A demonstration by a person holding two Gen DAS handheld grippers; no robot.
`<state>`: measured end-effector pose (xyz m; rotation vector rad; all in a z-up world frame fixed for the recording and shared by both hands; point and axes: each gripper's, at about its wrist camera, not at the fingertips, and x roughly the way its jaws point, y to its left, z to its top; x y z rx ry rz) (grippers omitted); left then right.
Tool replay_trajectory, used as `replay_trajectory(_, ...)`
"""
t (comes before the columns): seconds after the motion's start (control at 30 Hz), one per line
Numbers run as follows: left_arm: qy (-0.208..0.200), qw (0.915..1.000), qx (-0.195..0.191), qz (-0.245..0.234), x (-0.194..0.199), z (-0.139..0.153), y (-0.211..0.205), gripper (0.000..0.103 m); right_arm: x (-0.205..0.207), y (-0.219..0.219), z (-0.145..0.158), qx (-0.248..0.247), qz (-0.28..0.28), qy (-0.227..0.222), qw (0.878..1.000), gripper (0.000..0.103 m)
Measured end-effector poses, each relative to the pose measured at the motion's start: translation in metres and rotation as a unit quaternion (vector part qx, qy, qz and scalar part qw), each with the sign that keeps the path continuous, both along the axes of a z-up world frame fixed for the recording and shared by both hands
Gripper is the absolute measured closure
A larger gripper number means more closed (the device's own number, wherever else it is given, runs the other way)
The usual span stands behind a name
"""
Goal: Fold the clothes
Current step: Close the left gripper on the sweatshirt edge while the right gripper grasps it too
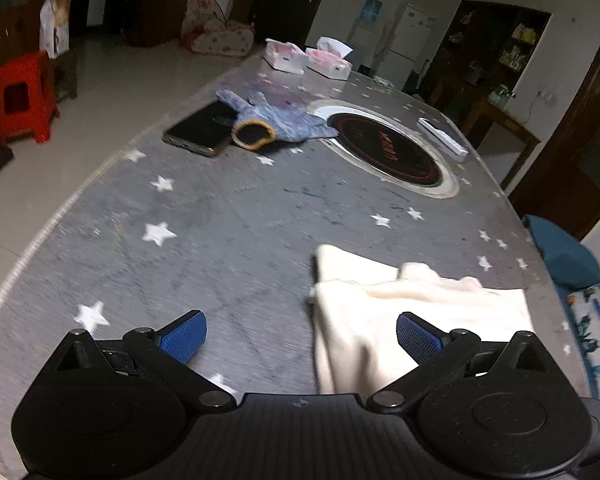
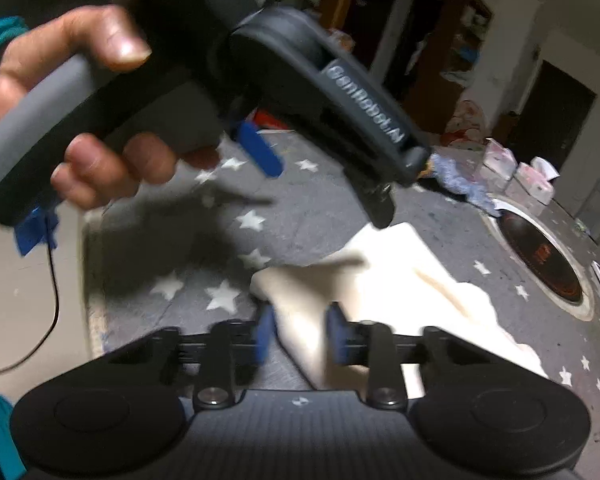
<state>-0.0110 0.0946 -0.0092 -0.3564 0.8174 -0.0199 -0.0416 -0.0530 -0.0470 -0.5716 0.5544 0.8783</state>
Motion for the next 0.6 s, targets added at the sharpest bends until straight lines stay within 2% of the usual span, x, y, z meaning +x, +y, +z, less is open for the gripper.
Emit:
replay_trajectory(0.1, 0.008, 0.9995, -0.03, -0.001, 0.001, -0.003, 0.0, 0.0, 0.009, -0.01, 0.01, 0.041, -0.017, 0.032, 0.999, 0.091)
replay_trajectory(0.37, 0.039, 0.9928, -0.113, 0.003, 0.01, -0.017, -0.001, 0.001, 0.018, -0.04, 0.035, 0.117, -0.04, 0.076, 0.989, 0.093)
replay_trajectory(0.47, 0.046, 0.9893, -0.138, 0.004, 0.013, -0.022, -0.003, 0.007, 0.021, -0.048, 0.04, 0.136, -0.041, 0.092, 0.986, 0.093)
replay_trajectory(0.57, 0.046, 0.9869, -0.155, 0.003, 0.015, -0.023, -0.003, 0.019, 0.019, -0.05, 0.041, 0.138, -0.034, 0.091, 0.986, 0.094)
replay_trajectory(0.6, 0.047, 0.9859, -0.16, 0.005, 0.015, -0.024, -0.002, 0.028, 0.018, -0.05, 0.041, 0.137, -0.032, 0.092, 0.986, 0.094)
